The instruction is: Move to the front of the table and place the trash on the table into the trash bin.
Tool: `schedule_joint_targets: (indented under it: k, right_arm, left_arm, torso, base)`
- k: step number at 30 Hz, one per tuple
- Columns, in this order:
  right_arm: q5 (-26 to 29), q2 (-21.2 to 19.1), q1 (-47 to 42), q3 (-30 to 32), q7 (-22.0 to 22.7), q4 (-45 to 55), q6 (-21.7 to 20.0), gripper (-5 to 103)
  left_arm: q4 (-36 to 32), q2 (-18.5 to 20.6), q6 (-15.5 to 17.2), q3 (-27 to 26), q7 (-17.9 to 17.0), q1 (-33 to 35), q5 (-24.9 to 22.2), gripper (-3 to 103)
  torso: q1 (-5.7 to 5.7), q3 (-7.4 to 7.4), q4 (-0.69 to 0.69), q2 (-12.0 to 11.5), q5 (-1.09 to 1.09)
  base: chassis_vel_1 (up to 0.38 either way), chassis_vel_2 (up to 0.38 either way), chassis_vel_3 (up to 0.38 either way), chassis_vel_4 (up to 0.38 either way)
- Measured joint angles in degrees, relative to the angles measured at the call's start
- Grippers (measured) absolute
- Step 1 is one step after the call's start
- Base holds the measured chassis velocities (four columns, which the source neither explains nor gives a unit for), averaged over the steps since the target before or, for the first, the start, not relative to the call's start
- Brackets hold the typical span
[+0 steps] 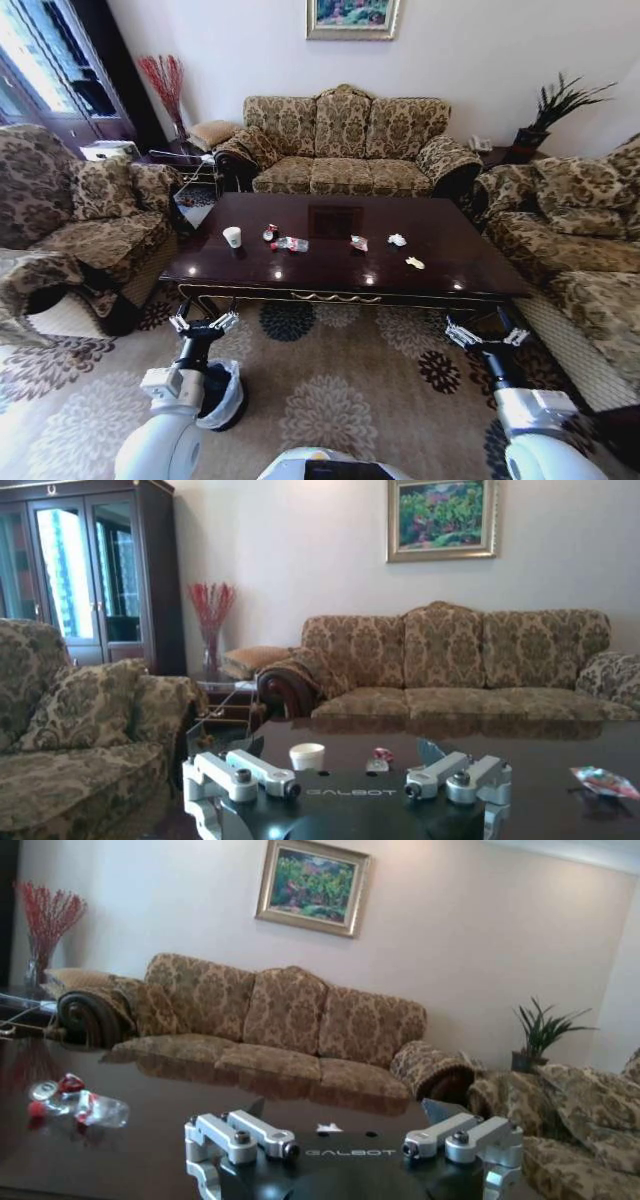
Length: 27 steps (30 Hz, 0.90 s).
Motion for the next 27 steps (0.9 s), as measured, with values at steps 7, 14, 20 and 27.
schedule_joint_targets:
  k: [7,14,20,27]
  right_arm:
    - [-1.07,0.01,-0.39,0.02,-0.11,-0.22,0.53,100]
    - [-1.88,0.08,-0.13,-0.97,-0.16,-0.23,0.28,100]
    - [-3.34,0.32,0.28,-2.48,-0.04,-0.46,-0.37,100]
    - [-3.71,0.33,1.01,-3.16,-0.02,-1.26,-0.43,100]
  left_arm:
    - [-0.02,-0.12,-0.11,-0.05,-0.07,0.08,-0.04,100]
    - [0.34,0.03,-0.14,-0.18,-0.1,-0.32,-0.19,100]
    - [1.0,0.17,-0.12,-0.14,-0.1,-0.66,-0.26,100]
    - [1.76,0.33,-0.01,0.02,-0.1,-1.15,-0.3,100]
  torso:
    - [0.0,0.0,0.0,0.0,-0.01]
    - [0.0,0.0,0.0,0.0,0.03]
    - [-0.01,0.0,0.0,0.0,0.04]
    - [0.0,0.0,-0.01,0.0,-0.04]
  base:
    - [0.243,0.235,-0.257,-0.215]
    - [0.097,0.095,-0.098,-0.087]
    - [0.086,0.073,-0.087,-0.104]
    - [0.224,0.228,-0.23,-0.227]
